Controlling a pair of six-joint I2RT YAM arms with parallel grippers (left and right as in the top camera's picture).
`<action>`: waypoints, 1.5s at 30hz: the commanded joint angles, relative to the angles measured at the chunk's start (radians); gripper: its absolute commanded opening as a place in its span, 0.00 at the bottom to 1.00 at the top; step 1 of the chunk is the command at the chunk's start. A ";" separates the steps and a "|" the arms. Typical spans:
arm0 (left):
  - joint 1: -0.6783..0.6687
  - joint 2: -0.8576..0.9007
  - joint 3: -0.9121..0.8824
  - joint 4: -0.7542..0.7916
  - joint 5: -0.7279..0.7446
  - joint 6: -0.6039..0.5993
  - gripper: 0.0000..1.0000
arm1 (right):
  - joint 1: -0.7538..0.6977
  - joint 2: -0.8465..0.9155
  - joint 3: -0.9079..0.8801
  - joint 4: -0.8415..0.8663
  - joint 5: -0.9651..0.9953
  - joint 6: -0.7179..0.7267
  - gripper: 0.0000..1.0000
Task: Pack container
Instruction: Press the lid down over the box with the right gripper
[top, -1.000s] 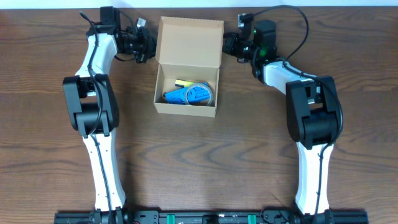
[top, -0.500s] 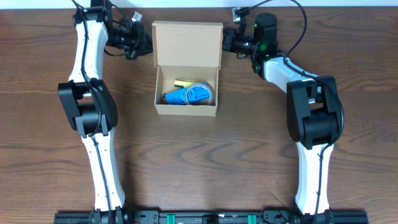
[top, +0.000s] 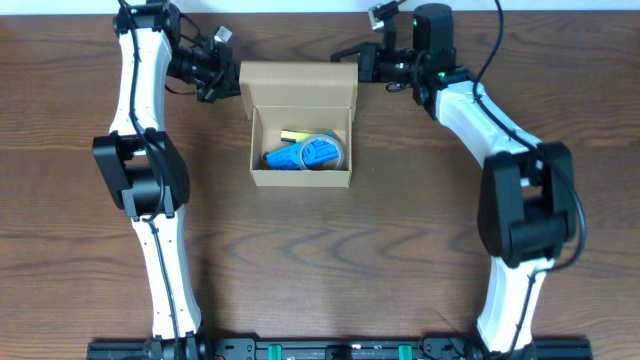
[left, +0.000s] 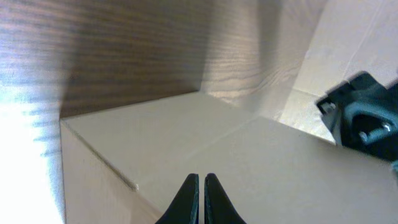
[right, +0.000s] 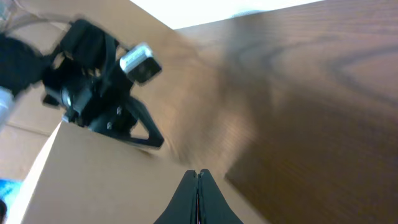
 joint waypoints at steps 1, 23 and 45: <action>-0.004 0.010 0.074 -0.052 -0.073 0.058 0.05 | 0.045 -0.091 0.014 -0.108 0.054 -0.197 0.01; -0.040 0.004 0.205 -0.198 -0.478 -0.017 0.05 | 0.389 -0.192 0.014 -0.655 0.704 -0.357 0.01; -0.045 0.002 0.206 -0.198 -0.621 0.012 0.05 | 0.439 -0.044 0.022 -0.705 0.767 -0.357 0.01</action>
